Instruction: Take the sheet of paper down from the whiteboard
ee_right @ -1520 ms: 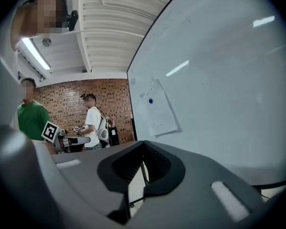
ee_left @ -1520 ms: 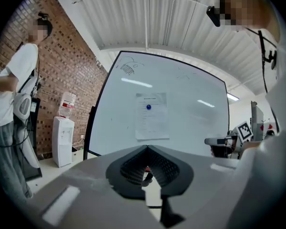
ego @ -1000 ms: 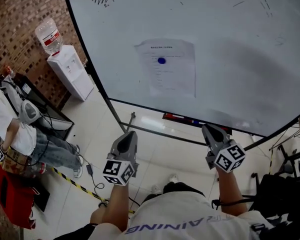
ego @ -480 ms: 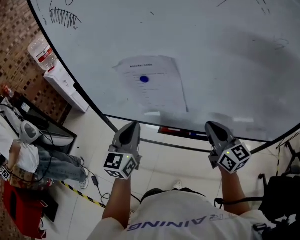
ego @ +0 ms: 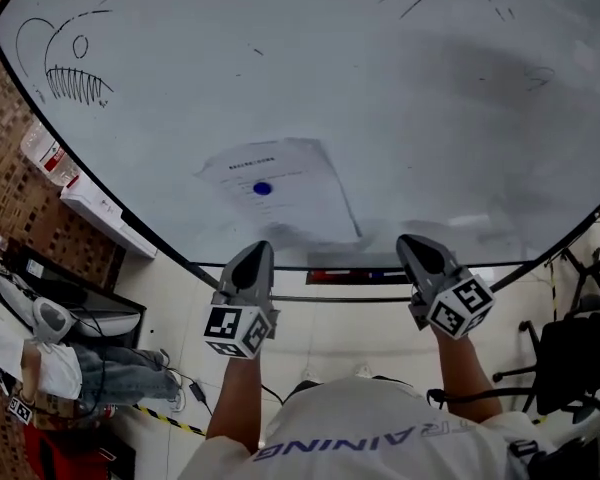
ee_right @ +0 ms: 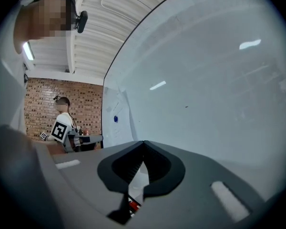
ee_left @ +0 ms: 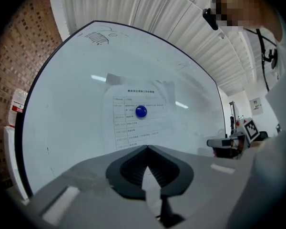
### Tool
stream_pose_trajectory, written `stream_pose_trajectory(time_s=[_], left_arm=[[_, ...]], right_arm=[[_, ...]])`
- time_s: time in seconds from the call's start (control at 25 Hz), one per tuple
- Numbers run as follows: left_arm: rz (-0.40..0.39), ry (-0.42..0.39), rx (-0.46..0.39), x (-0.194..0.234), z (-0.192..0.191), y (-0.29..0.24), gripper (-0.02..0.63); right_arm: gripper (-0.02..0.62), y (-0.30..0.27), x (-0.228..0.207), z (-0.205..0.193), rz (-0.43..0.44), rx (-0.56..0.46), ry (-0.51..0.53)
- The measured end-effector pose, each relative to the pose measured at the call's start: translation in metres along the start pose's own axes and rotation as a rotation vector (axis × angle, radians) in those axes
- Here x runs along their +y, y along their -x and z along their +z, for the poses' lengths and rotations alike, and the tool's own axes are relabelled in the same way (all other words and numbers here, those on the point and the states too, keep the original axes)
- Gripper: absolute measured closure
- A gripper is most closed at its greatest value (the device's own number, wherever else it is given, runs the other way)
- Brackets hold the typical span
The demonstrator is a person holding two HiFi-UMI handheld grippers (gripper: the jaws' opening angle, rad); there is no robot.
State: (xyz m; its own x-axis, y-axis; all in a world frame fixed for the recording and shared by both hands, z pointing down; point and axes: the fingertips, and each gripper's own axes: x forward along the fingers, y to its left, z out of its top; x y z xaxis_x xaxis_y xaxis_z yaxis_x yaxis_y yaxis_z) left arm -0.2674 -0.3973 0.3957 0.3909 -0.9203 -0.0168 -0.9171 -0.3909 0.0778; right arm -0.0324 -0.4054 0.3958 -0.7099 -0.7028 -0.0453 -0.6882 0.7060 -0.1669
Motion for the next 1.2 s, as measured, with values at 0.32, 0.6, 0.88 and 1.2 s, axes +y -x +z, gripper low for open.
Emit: stream_pose_trajectory(time_s=[0.32, 0.6, 0.88, 1.2], left_arm=[[0.006, -0.266, -0.010, 0.008, 0.048, -0.023, 0.578], [0.074, -0.431, -0.020, 0.009, 0.080, -0.049, 0.425], [0.096, -0.405, -0.015, 0.005, 0.077, -0.059, 0.431], [0.122, -0.388, -0.019, 0.008, 0.078, -0.059, 0.476]], right_arm=[[0.588, -0.012, 0.011, 0.002, -0.039, -0.007, -0.003], [0.588, -0.023, 0.025, -0.002, -0.028, -0.003, -0.004], [0.588, -0.024, 0.027, -0.002, -0.027, 0.001, 0.001], [0.588, -0.026, 0.025, -0.005, -0.021, 0.007, -0.002]])
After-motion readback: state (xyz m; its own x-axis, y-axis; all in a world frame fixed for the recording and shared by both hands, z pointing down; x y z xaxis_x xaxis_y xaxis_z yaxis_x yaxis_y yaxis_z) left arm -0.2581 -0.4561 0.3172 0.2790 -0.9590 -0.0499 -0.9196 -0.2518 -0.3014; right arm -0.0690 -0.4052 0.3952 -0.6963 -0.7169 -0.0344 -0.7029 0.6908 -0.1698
